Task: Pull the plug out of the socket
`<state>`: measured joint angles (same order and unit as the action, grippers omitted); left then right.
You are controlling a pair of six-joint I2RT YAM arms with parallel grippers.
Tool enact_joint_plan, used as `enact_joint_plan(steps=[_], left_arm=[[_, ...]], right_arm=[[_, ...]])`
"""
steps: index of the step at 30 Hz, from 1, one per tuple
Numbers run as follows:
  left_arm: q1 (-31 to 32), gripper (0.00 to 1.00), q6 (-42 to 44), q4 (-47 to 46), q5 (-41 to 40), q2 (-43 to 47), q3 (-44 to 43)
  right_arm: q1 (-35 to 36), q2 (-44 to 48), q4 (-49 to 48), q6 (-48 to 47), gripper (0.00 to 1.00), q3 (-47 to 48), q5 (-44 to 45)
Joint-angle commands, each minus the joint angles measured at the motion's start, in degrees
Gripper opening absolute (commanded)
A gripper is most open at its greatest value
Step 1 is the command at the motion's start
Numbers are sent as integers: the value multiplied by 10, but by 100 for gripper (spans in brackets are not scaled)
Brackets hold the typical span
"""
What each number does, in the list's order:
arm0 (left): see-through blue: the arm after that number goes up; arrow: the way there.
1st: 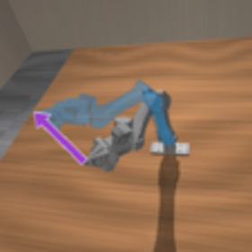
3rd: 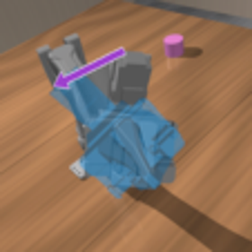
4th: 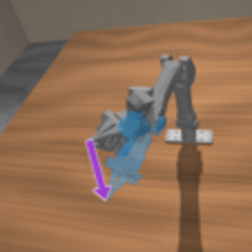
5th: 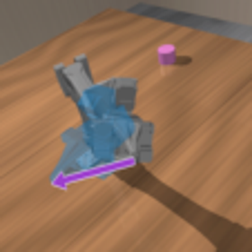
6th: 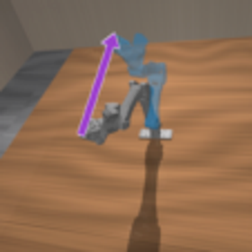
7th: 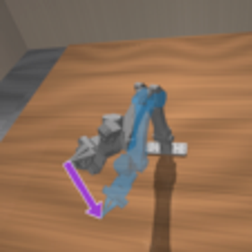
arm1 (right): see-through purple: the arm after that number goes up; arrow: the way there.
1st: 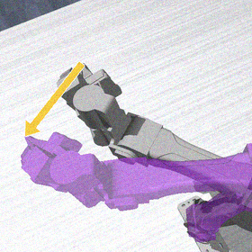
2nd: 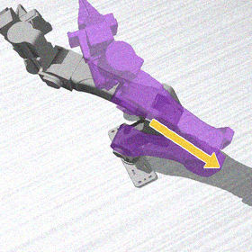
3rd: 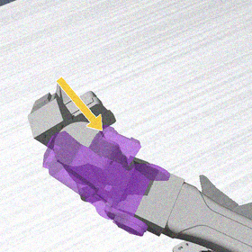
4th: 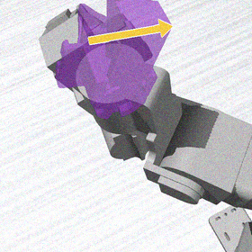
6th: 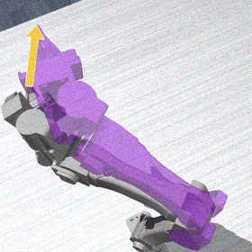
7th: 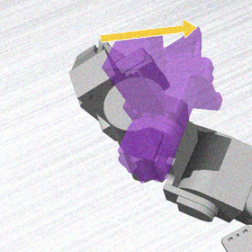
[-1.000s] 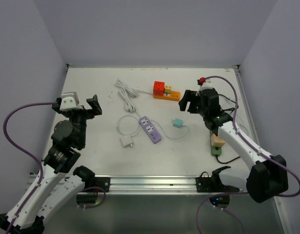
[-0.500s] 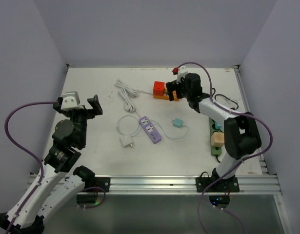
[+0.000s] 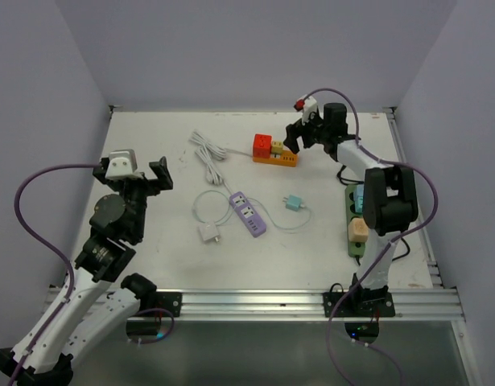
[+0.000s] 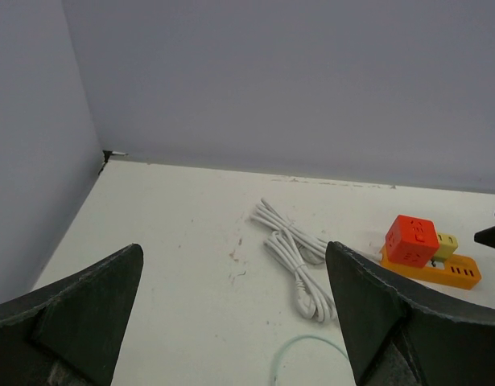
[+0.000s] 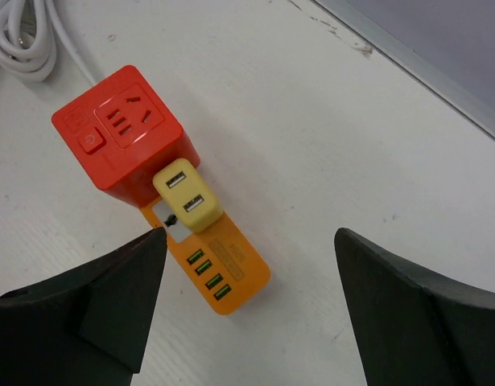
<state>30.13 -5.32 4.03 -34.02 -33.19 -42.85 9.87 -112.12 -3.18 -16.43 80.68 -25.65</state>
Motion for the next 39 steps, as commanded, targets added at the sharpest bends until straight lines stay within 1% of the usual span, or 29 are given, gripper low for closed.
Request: enact_joint_plan(steps=[1,6,11,14,16,20,24,28,29,30,34,35,37,38,39], left_arm=[[2,100,2,-1,11,-1,-19],[2,100,2,-1,13,-5,-19],[2,100,2,0,18,-10,-20],[3,100,3,0,20,-13,-21],[3,100,2,1,21,-14,-21],[3,100,4,1,23,-17,-21],[3,100,5,4,24,-20,-23],[2,100,6,4,23,-15,-24],[3,100,6,4,22,-14,-24],[2,100,6,4,21,-12,-24],[2,100,6,4,23,-9,-24],[3,100,7,4,24,-9,-24],[2,100,7,4,24,-6,-23],[2,100,7,4,24,-6,-23],[3,100,6,4,25,-4,-23]], right_arm=[[9,-34,59,-42,88,53,-70],[9,-58,85,-54,87,81,-110],[10,-73,98,-73,86,93,-102],[10,-96,132,-88,82,123,-108],[10,-111,143,-91,81,141,-110],[10,-122,131,-87,81,149,-114],[13,-133,141,-81,77,172,-128],[23,-135,137,-81,74,175,-130],[27,-137,140,-83,72,177,-128],[30,-140,143,-84,67,180,-128],[41,-151,164,-89,56,196,-108],[44,-151,167,-91,48,197,-98],[47,-147,172,-95,44,195,-87],[48,-146,178,-95,40,194,-81],[48,-144,179,-96,37,193,-78]])
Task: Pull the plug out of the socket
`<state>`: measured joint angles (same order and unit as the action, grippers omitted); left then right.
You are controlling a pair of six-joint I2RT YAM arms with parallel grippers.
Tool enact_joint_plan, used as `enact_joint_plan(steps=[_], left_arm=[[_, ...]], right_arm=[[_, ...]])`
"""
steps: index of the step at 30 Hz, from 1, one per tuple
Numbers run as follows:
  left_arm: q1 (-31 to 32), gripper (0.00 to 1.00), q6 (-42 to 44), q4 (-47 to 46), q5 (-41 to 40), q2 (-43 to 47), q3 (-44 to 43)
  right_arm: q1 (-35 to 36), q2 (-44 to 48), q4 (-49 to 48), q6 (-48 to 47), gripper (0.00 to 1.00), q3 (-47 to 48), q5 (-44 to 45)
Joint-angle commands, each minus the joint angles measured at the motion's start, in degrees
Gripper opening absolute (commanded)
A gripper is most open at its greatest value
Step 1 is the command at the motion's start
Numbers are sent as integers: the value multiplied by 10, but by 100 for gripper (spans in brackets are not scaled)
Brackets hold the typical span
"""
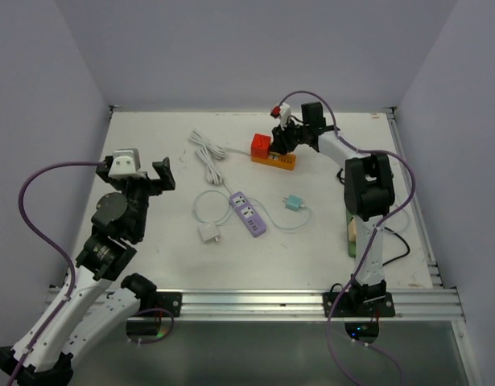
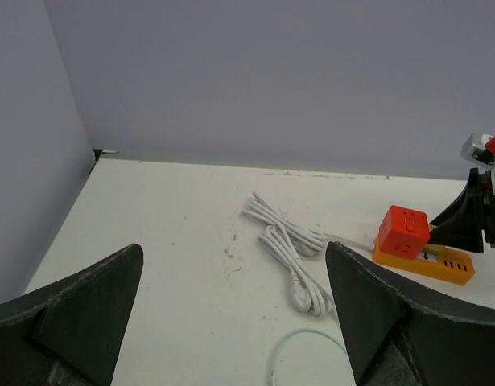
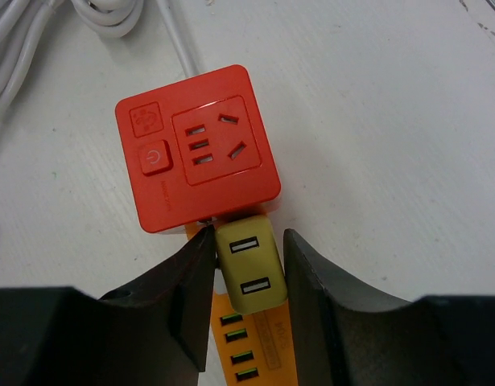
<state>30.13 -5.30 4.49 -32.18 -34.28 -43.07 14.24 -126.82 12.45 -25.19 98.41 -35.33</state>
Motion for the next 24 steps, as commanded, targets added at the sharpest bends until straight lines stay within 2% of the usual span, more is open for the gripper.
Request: enact_joint_plan(steps=[1,8,10,13,14,19,21,24], left_arm=[[2,100,6,0,7,8,-21],[3,100,6,0,8,14,-22],[2,100,6,0,8,16,-22],[3,100,6,1,8,18,-23],[3,100,5,1,6,18,-23],[2,100,6,2,2,18,-22],[2,100,6,2,1,17,-22],[3,100,6,3,0,16,-21]], right_arm=[[5,11,25,-8,36,13,25],[11,48,39,6,17,2,59],[24,57,55,15,15,5,97],[56,92,74,60,7,-26,180],[63,103,62,82,0,-42,197],[67,167,1,236,0,-144,179],[67,187,-1,279,0,-181,191],[68,239,-57,339,0,-250,177]])
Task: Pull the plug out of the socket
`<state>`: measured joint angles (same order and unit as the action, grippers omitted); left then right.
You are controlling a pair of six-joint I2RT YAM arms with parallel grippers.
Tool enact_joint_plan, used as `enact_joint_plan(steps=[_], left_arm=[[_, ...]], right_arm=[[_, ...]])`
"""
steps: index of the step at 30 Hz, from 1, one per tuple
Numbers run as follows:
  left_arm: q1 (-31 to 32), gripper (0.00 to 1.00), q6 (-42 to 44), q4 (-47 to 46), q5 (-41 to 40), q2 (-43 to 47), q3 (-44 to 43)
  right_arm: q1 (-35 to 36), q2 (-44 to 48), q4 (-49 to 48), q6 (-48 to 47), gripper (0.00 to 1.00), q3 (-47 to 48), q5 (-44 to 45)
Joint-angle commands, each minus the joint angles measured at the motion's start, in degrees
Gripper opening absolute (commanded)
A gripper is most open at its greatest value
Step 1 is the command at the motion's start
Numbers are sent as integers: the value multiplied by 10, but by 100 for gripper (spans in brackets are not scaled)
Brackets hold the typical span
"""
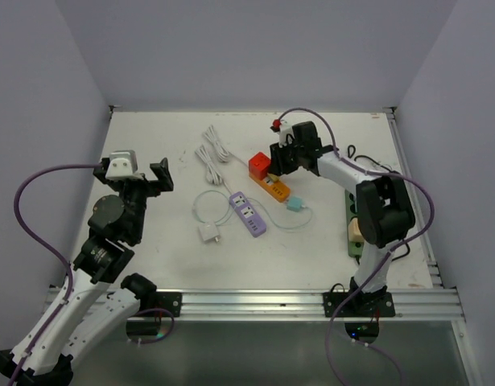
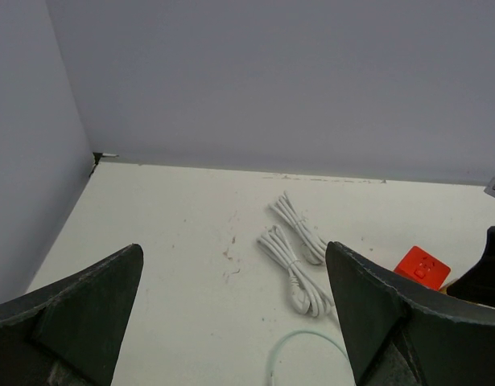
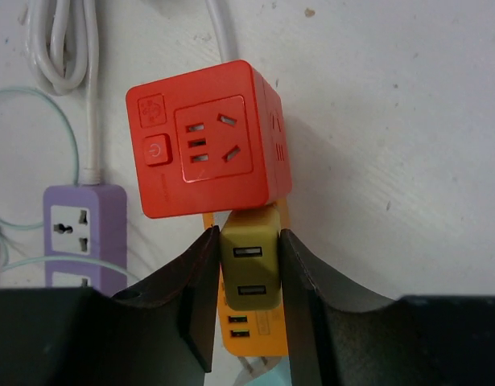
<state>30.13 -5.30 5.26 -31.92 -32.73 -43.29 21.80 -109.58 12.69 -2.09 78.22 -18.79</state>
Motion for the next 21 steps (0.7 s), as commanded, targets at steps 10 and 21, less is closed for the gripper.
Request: enact_joint_plan(steps=[10,21], left_arm=[[2,100,9,-4,-8,-5,-19],[3,100,9,-5,0,-12,-19]], right_arm=[[-4,133,-55,133,0,-97,10],[-38,273,-8,126,0,-191,183]])
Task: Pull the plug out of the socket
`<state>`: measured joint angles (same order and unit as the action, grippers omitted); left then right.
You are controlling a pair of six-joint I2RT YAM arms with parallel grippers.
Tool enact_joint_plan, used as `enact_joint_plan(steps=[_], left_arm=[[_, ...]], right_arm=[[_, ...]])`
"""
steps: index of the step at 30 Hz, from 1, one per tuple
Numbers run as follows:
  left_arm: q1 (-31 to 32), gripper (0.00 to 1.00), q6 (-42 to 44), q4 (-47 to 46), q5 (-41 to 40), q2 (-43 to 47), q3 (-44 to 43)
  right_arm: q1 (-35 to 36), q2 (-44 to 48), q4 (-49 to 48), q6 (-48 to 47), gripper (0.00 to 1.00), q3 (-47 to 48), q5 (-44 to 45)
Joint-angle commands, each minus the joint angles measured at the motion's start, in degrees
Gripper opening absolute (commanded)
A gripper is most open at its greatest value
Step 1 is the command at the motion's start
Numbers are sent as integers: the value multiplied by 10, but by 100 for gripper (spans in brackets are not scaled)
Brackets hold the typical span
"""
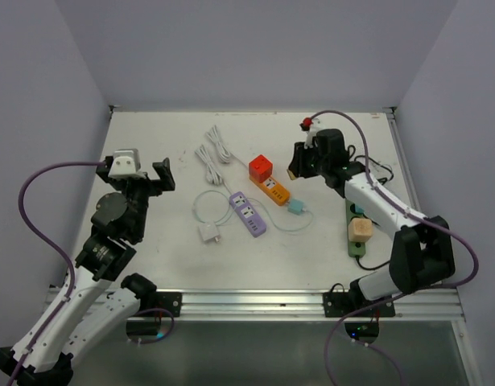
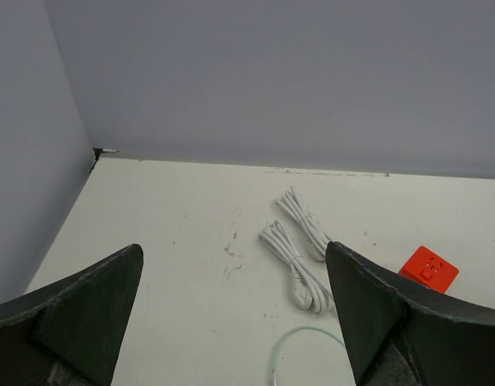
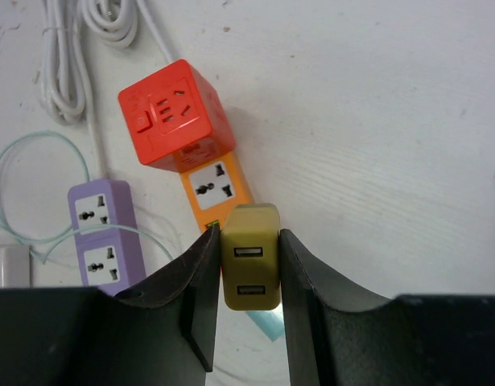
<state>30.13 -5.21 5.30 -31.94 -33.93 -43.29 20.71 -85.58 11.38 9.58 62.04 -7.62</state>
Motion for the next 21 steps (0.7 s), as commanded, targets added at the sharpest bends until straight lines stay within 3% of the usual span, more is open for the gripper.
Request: enact_joint_plan(steps=[1,5,15,21], left_arm=[[2,100,8,-6,0,0,-19],[2,100,6,-6,4,-1,-18],[5,100,11,-6,4,-10,-16],[5,100,12,-7,0,-12,-15]], right_arm=[[-36,38,-4,16,0,-38,74],[-62,11,-14,29,0,-56,129],[-69,-123,35,36,1,50,306],[-69,-175,45,25,5,89,314]])
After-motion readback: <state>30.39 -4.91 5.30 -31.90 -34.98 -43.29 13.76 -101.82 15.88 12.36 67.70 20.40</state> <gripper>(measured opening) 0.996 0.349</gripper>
